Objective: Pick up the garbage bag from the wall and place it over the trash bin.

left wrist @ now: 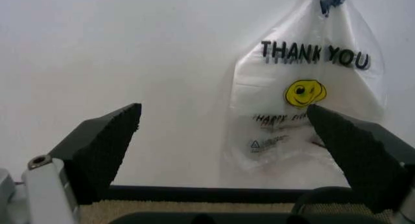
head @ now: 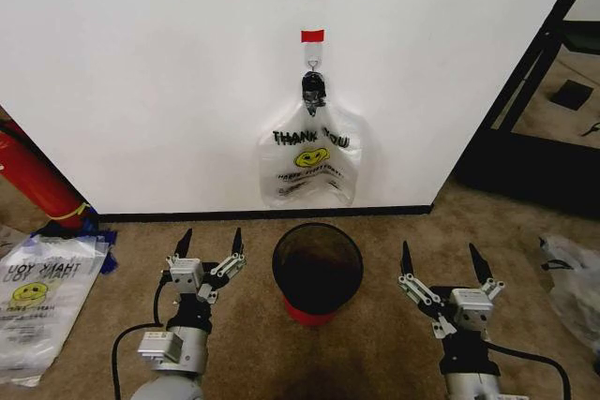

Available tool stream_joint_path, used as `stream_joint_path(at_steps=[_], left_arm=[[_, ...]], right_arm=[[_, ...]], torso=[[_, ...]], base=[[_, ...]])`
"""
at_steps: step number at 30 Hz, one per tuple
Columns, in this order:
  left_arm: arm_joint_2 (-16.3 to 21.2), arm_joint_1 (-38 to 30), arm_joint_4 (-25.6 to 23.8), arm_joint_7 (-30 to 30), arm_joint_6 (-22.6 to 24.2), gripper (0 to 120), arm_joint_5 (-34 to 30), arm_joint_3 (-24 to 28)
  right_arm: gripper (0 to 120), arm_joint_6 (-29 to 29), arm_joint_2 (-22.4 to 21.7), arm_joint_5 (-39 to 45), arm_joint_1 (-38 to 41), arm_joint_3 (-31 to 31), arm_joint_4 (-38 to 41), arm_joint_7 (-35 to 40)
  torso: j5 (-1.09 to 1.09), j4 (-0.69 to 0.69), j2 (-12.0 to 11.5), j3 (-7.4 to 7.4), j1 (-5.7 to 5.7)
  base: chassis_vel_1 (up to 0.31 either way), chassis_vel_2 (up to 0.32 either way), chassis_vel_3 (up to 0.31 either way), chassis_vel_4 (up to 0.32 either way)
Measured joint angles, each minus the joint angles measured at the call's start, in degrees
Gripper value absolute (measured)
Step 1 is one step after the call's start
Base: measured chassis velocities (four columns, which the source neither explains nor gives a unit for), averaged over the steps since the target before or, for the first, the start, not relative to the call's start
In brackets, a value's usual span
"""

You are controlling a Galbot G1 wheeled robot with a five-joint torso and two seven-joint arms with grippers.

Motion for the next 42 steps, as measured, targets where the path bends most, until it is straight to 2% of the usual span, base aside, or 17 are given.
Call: stream_joint_path(at_steps=[32,36,38,42], left_arm=[[-1.23,1.9,0.57,-0.39,-1.12,100,2.27,1.43],[-1.08,1.75,0.41,-0.46,-1.21,100,2.8,1.91],[-1.0,2.44,-0.41,-0.51,-1.62,100,3.09,1.97],[-0.12,6.17,-1.72,-0.74,-4.34,100,5.04,1.8]], right_arm=[[100,-0.59,0.0,1.54,1.12,-0.75,-1.21,-0.94],[100,-1.77,0.0,7.11,1.82,-0.6,-0.18,-4.01],[100,-2.93,-0.41,13.67,3.98,0.15,-0.31,-7.7],[100,-8.11,-5.02,31.64,11.53,1.56,-3.23,-16.74]], torso=[[0.0,0.0,0.0,0.0,0.0],[-0.01,-0.02,0.0,0.0,0.0],[0.0,-0.02,0.0,0.0,0.0],[0.01,0.01,0.0,0.0,0.0]], base=[[0.0,0.0,0.0,0.0],[0.0,0.0,0.0,0.0],[0.0,0.0,0.0,0.0],[0.0,0.0,0.0,0.0]])
